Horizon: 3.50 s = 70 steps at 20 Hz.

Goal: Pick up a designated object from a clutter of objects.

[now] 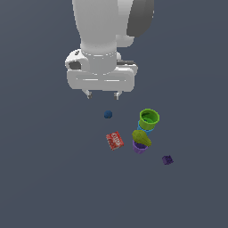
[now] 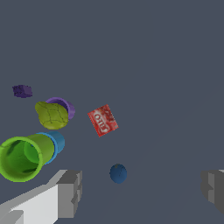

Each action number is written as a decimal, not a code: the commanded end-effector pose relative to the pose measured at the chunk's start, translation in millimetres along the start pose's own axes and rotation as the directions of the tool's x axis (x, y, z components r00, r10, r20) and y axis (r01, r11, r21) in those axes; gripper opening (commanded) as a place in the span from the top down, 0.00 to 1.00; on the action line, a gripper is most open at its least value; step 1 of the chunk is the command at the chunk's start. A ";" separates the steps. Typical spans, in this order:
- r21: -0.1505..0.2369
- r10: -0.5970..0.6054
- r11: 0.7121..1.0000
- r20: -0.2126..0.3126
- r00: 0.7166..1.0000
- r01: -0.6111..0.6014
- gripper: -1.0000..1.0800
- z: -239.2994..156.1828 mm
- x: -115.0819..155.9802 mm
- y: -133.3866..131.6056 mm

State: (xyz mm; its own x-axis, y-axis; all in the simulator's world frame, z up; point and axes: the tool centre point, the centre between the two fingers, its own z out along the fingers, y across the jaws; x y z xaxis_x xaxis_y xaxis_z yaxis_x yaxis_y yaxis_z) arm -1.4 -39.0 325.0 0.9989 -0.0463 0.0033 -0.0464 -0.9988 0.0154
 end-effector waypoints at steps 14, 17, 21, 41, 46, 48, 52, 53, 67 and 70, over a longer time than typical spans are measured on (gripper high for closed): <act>0.001 0.037 0.999 0.012 0.999 -0.037 0.04 3.4 -6.1 32.2; 0.002 0.039 0.999 0.011 0.999 -0.039 0.04 8.5 -6.9 30.9; 0.003 0.047 0.999 0.011 0.999 -0.047 0.04 22.4 -9.6 29.6; 0.016 0.151 0.988 0.008 0.989 -0.151 0.04 171.4 -77.2 10.2; 0.016 0.182 0.983 0.008 0.983 -0.182 0.04 204.4 -106.0 6.0; 0.016 0.192 0.981 0.008 0.981 -0.192 0.04 214.4 -116.3 4.8; 0.015 0.208 0.978 0.007 0.978 -0.208 0.04 229.3 -133.5 3.0; 0.015 0.211 0.977 0.007 0.977 -0.211 0.04 232.1 -137.0 2.7; 0.014 0.224 0.974 0.007 0.975 -0.224 0.04 246.0 -151.7 1.4; 0.014 0.224 0.974 0.007 0.975 -0.224 0.04 252.7 -152.1 1.4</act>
State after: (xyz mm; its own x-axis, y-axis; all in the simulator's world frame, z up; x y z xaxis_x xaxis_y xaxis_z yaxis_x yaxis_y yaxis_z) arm -152.4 -37.2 75.2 0.9631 -0.2690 -0.0002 -0.2690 -0.9631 0.0002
